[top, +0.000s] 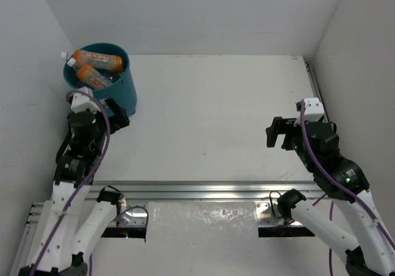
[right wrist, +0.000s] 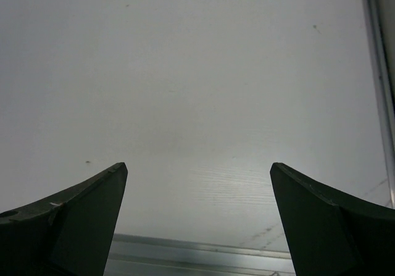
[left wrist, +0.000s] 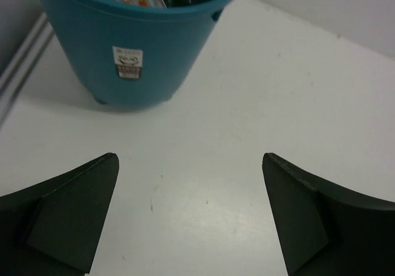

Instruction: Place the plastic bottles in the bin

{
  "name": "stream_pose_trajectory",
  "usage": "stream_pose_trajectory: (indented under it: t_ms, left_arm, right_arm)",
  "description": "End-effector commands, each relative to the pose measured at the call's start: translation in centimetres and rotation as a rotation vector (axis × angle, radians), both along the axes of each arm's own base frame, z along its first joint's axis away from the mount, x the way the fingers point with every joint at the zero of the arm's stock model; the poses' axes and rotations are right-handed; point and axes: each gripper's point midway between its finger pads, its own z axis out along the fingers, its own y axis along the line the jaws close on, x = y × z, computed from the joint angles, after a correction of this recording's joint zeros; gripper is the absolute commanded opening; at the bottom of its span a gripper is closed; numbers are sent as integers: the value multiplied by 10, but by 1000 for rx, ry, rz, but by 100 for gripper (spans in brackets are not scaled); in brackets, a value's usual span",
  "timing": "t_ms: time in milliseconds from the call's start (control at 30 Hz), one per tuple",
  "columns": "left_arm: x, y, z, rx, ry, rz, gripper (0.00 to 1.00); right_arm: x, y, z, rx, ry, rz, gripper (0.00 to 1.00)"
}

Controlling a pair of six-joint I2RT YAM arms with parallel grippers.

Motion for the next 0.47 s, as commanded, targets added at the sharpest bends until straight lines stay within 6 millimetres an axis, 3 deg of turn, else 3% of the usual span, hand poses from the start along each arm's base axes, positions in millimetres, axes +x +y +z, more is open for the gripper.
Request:
stream_pose_trajectory:
  t_ms: [0, 100, 200, 300, 433]
  left_arm:
    - [-19, 17, 8, 29, -117, 75, 100]
    - [-22, 9, -1, 17, -164, 32, 100]
    - [-20, 7, 6, 19, -177, 23, 100]
    - [-14, 1, -5, 16, -137, -9, 100]
    - [-13, 0, -5, 14, -146, -10, 100]
  right_arm:
    - [-7, -32, -23, -116, 14, -112, 99]
    - [-12, -36, -25, -110, -32, -104, 99]
    - [-15, -36, -31, -101, -59, -93, 99]
    - [-16, -30, -33, -93, -58, -55, 99]
    - [-13, -26, -39, -89, -39, -44, 99]
